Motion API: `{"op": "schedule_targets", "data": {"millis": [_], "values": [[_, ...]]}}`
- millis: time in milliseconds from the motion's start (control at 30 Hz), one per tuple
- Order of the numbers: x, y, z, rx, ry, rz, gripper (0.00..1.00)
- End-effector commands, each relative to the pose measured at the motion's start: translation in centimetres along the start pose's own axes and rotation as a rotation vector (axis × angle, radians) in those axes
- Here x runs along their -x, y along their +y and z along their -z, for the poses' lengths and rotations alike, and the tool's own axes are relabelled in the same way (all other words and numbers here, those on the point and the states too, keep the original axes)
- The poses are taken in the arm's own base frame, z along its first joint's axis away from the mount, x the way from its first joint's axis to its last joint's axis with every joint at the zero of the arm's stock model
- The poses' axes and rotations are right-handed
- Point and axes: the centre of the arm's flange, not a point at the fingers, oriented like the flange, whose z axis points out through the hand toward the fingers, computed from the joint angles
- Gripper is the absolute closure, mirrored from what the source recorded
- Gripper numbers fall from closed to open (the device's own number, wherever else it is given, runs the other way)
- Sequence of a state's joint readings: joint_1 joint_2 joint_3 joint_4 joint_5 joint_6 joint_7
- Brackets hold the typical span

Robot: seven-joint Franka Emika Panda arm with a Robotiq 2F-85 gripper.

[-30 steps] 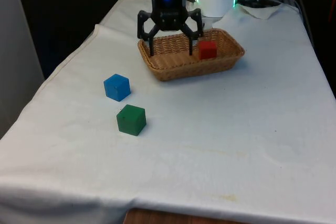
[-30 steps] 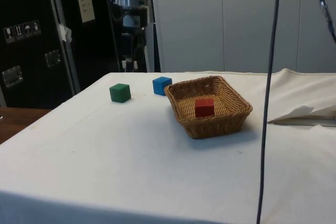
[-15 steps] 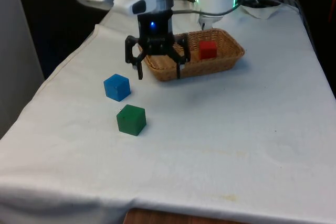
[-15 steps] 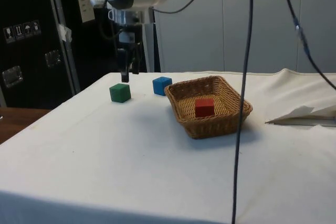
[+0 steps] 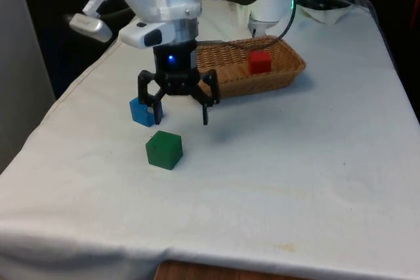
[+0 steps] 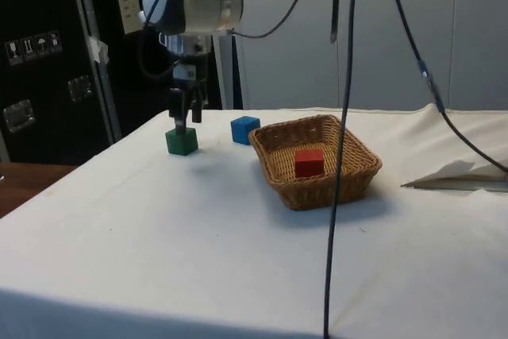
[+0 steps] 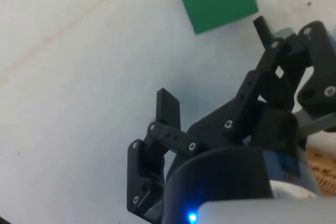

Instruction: Pick up exactly two blocks and place them into the basket.

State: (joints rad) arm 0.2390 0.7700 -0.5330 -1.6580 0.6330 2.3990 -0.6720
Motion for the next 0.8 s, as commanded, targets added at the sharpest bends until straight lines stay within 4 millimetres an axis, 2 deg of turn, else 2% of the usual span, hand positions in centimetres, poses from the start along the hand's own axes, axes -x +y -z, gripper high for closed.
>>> {"op": "schedule_targets", "data": {"millis": [0,200,233,433,767], "values": [[-0.4,0.6,-0.1,-0.004,-0.002,0.001,0.00],[-1.4,2.2,-0.3,0.013,-0.004,-0.001,0.00],[-1.3,1.9,0.0,0.021,0.000,-0.001,0.00],[-2.5,3.7,-1.0,0.024,-0.001,-0.002,0.00],[-3.8,5.3,-2.4,0.027,0.012,-0.009,0.00]]}}
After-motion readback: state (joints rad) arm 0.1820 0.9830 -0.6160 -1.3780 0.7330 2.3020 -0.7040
